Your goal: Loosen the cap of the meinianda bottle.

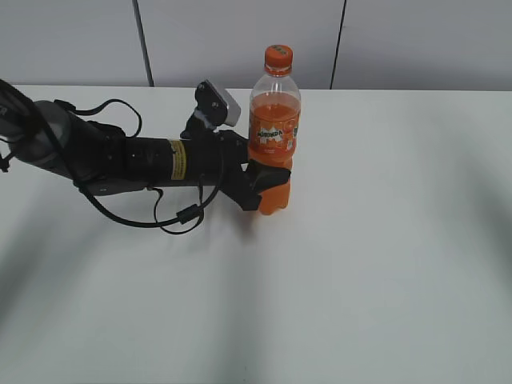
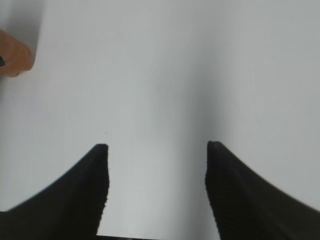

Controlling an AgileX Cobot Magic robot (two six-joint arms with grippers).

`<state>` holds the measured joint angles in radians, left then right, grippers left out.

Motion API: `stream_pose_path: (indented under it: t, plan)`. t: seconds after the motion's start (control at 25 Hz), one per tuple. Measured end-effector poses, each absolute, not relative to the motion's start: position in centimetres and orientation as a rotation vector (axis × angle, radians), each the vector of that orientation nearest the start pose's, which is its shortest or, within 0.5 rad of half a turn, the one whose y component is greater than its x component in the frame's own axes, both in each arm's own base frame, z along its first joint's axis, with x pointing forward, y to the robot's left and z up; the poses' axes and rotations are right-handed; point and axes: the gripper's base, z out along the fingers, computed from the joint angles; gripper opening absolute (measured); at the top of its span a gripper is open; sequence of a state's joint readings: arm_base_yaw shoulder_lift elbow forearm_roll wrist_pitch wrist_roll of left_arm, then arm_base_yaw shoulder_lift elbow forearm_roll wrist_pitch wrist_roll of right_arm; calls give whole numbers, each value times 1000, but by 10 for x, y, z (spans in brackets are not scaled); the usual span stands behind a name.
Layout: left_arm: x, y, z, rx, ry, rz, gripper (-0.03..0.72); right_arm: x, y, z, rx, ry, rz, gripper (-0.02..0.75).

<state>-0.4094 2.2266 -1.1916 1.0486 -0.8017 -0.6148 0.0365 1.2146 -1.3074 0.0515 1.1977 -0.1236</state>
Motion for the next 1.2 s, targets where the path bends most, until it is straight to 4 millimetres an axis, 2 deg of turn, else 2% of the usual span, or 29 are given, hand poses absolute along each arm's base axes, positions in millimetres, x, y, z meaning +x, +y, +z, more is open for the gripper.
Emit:
stream_pose_path:
  t: [0.32, 0.56, 0.8, 0.96, 1.2]
  plan:
    - [372, -223, 100, 1048, 1722, -777, 379, 296, 15, 396, -157, 2597, 50, 460]
    - [372, -223, 100, 1048, 1721, -778, 379, 344, 17, 380, -137, 2636, 59, 460]
    - [372, -223, 100, 1047, 1721, -779, 379, 378, 23, 374, -130, 2630, 122, 460]
    - [372, -223, 100, 1047, 1721, -780, 379, 386, 46, 380, -191, 2592, 194, 460]
    - [372, -223, 100, 1047, 1721, -780, 379, 382, 109, 375, -399, 2585, 245, 460]
